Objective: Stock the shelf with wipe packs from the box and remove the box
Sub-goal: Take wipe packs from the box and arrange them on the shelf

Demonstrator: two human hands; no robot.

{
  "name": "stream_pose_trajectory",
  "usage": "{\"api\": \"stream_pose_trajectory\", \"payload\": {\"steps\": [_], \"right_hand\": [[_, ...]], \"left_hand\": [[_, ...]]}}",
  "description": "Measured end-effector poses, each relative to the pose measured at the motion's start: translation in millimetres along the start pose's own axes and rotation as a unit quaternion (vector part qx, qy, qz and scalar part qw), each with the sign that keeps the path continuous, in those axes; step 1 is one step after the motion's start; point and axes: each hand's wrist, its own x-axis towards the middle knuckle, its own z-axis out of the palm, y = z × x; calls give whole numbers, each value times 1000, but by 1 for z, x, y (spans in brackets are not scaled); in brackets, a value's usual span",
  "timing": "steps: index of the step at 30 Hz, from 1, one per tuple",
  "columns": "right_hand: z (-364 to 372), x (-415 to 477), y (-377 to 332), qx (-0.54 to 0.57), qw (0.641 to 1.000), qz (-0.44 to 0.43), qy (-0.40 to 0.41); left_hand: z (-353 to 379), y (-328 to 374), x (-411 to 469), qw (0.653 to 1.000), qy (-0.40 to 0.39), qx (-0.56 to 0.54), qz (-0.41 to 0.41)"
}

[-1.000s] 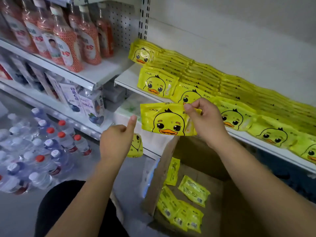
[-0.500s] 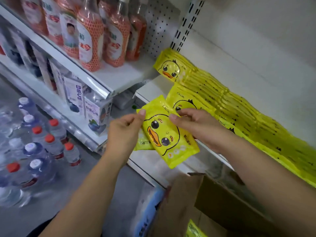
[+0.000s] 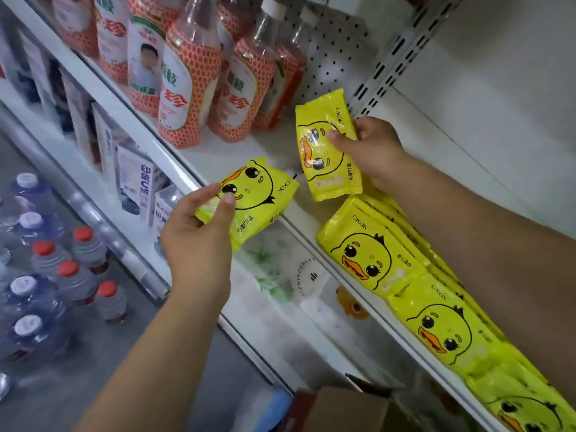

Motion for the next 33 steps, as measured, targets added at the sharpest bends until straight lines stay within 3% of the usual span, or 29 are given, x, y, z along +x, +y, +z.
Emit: {"api": "stream_pose_trajectory", "payload": {"steps": [4,8,11,16,19,21,24,27,30,33], "right_hand": [[6,52,20,-159,986,-46,33],[6,79,42,-284,953,-100,-43],[6,88,54,-327,937,-92,-82],[3,87,59,-378,918,-105,-56],[7,72,54,-335,935,-115,-2],[10,51,45,-242,961,-125,40],[15,4,25,-88,995,-38,5],[10,-36,16,-3,997,48,-63],[-5,-65,14,84,991,100,-34],[-21,-83,17,154,984,86,0]], "left_hand": [[15,-7,2,1000,-10,-9,-3],[23,-13,7,1000,-16,-20,-8],[26,-12,12,1000,-16,-25,-10],[32,-7,12,999,-21,-24,-23],[32,-2,12,999,-32,-16,-24],[33,4,12,999,-41,-20,-26],[36,13,9,996,-70,-35,-32],[43,22,-1,989,-137,-40,-46],[48,21,-12,975,-213,-26,-57],[51,20,-19,972,-216,-15,-89]]}}
